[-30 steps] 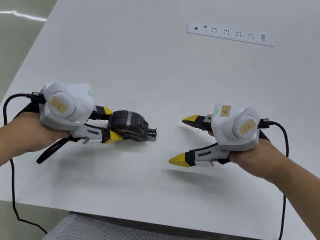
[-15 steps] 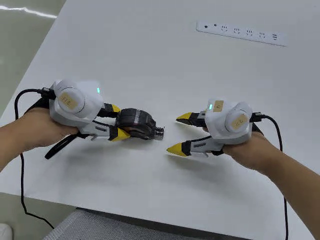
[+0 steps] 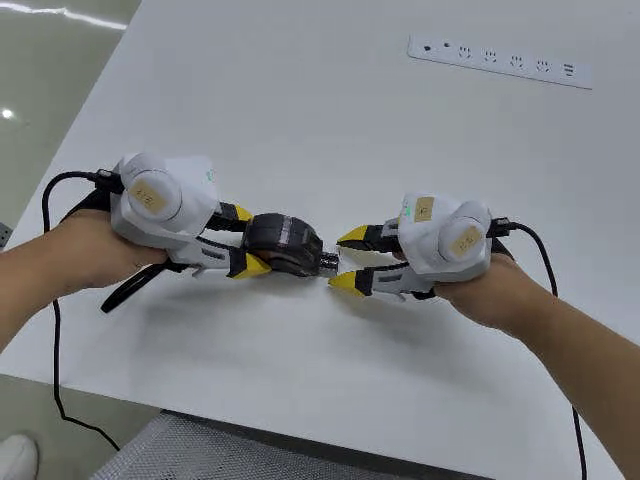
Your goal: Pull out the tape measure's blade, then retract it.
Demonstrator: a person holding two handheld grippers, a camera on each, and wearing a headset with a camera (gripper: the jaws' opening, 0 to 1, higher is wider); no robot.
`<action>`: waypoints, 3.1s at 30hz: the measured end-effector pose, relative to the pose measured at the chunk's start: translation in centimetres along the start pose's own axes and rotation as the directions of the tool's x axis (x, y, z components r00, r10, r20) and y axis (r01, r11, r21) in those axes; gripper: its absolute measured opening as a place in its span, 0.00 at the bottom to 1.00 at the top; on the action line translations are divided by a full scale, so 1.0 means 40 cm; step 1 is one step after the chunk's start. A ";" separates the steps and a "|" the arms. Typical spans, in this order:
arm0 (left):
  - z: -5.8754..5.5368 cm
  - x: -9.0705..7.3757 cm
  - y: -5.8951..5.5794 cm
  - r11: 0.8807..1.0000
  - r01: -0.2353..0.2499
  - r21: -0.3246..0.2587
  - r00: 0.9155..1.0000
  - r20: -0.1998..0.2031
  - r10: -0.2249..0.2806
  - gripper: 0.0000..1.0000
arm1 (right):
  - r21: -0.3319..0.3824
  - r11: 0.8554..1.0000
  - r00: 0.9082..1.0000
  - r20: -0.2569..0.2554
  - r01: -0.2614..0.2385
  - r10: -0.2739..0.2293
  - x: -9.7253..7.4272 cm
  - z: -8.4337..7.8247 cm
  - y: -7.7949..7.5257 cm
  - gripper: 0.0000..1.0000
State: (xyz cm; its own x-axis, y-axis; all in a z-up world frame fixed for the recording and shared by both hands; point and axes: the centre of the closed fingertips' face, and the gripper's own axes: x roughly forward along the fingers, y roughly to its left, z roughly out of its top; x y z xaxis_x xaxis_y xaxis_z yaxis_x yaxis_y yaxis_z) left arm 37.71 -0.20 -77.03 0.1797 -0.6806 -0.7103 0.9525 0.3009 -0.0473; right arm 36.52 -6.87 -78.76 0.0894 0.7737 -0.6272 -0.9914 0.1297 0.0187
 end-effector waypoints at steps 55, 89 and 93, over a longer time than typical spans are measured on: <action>-0.005 -0.002 0.001 1.000 0.003 0.021 1.000 0.009 -0.003 0.24 | -0.025 1.000 1.000 0.017 -0.019 0.020 0.023 0.008 -0.003 0.10; -0.002 -0.001 0.002 1.000 0.010 0.027 1.000 0.012 -0.010 0.24 | 0.020 0.999 0.999 -0.027 0.033 -0.033 -0.072 -0.067 -0.010 0.10; -0.002 -0.001 0.002 1.000 0.010 0.026 1.000 0.012 -0.010 0.24 | 0.021 0.999 0.999 -0.032 0.039 -0.038 -0.084 -0.075 -0.011 0.10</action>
State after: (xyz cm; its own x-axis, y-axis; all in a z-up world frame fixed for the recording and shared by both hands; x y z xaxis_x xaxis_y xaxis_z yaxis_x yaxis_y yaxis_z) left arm 37.75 -0.08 -77.07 0.1731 -0.6918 -0.7010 0.9603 0.2768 -0.0360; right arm 36.38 -11.40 -78.99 0.1244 0.7480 -0.6519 -0.9849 0.1731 0.0106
